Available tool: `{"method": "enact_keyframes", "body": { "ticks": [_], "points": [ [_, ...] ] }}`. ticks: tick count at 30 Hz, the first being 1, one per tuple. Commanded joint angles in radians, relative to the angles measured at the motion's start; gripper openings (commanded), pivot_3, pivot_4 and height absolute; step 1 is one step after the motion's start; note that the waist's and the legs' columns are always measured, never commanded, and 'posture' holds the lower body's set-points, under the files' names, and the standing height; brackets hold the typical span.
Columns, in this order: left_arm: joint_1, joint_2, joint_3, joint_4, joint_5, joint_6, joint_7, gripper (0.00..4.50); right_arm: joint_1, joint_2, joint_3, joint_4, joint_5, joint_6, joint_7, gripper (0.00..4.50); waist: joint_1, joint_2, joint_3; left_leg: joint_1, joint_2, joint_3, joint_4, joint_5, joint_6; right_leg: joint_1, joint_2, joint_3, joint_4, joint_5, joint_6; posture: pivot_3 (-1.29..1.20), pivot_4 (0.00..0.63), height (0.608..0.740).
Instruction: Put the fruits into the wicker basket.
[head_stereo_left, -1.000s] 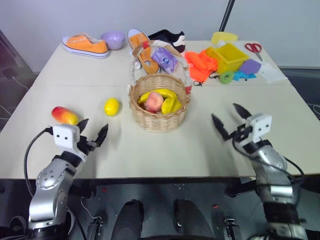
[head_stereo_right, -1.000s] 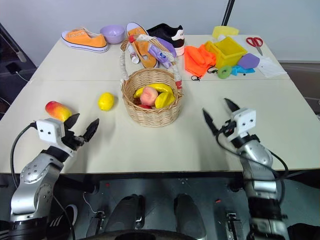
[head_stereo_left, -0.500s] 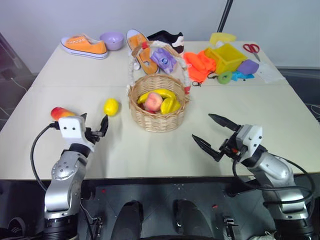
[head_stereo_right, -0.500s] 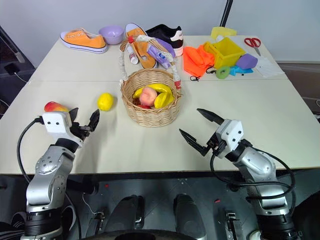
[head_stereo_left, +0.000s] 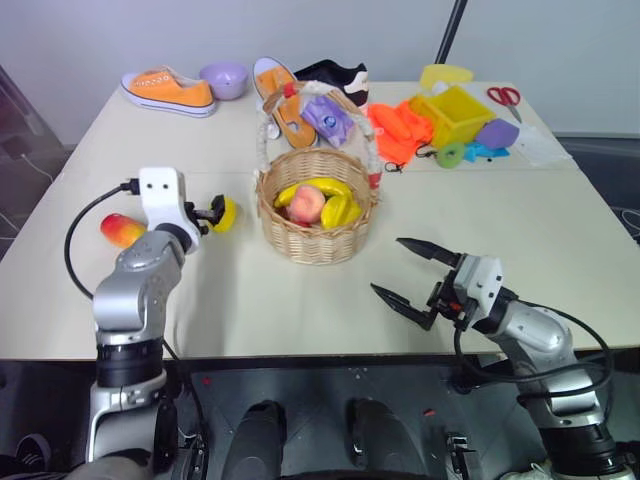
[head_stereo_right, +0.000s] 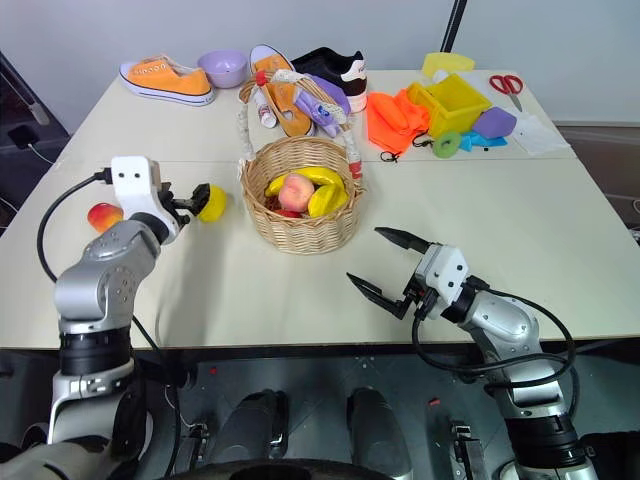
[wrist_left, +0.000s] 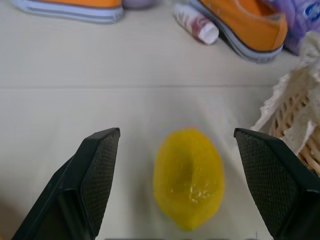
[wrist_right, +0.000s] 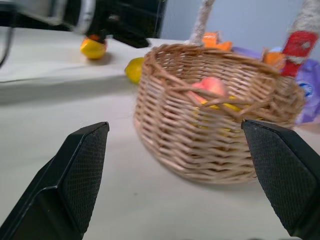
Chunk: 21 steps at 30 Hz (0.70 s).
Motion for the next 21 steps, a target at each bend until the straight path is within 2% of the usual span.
{"method": "enact_keyframes", "body": {
  "ticks": [1,8,21],
  "points": [
    [-0.068,0.029,-0.016,0.083,0.025,0.012,-0.016,3.92,0.003,-0.013,-0.009,-0.057,0.018,0.011,0.005,4.43,0.000,0.000,0.000,0.000,0.000,0.000,0.000,0.000,0.000,0.000,0.000,0.000,0.000,0.000,0.000,0.00,0.150,0.740],
    [-0.148,0.046,-0.062,0.200,0.028,0.045,-0.086,3.92,0.023,-0.037,-0.010,-0.110,0.040,0.056,0.030,4.43,0.000,0.000,0.000,0.000,0.000,0.000,0.000,0.000,0.000,0.000,0.000,0.000,0.000,0.000,0.001,0.00,0.150,0.740],
    [-0.157,0.027,-0.117,0.310,0.083,0.004,-0.119,3.92,0.006,-0.031,-0.007,-0.206,0.067,0.124,0.013,4.43,0.001,0.000,0.000,-0.001,0.000,0.000,0.000,0.000,0.000,0.000,0.000,0.000,0.000,0.000,0.001,0.00,0.150,0.740]
  ]
}}
